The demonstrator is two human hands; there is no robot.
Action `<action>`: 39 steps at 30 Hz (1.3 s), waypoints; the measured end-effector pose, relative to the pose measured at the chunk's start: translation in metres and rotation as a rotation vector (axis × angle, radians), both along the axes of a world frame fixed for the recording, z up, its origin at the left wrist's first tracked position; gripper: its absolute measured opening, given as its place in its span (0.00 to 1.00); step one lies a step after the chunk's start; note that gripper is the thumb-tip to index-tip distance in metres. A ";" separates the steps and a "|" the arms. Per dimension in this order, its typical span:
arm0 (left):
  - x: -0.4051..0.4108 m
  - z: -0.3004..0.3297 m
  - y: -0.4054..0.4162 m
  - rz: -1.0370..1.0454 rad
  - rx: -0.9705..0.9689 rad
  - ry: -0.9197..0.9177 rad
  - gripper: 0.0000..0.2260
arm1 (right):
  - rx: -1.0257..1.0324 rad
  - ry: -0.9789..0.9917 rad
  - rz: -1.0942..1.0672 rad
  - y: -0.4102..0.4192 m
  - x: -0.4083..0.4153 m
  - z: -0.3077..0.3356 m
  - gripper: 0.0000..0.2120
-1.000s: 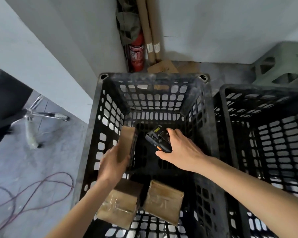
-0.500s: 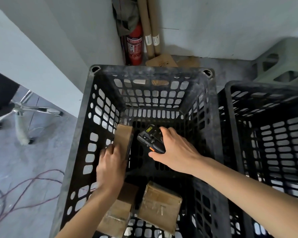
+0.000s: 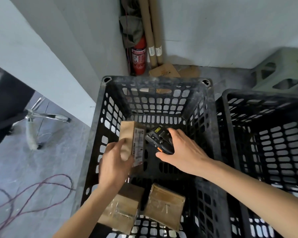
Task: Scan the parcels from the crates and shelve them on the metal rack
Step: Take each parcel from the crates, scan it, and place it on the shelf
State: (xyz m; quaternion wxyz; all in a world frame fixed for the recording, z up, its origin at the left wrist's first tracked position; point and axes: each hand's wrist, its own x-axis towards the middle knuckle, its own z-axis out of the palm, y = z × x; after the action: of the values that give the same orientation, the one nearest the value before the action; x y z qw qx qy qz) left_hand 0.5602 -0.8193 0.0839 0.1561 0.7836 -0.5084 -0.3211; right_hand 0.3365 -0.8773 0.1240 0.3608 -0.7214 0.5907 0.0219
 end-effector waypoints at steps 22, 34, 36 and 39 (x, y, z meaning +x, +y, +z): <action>-0.007 0.208 0.045 -0.164 -0.241 0.782 0.24 | -0.114 -0.433 -0.270 0.085 -0.022 0.205 0.30; -0.091 0.284 0.129 -0.464 -0.224 0.780 0.37 | -0.261 -0.475 -0.434 0.228 -0.118 0.300 0.30; -0.111 0.306 0.147 -0.492 -0.256 0.777 0.31 | -0.297 -0.464 -0.472 0.260 -0.137 0.318 0.31; -0.140 0.342 0.172 -0.527 -0.285 0.792 0.22 | -0.362 -0.447 -0.536 0.309 -0.161 0.351 0.31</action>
State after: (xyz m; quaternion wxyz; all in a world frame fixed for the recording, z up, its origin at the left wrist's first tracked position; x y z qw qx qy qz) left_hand 0.4201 -0.6478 0.4254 0.3561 0.4171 -0.6298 -0.5501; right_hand 0.1752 -0.5683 0.4748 0.3403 -0.5803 0.6595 -0.3354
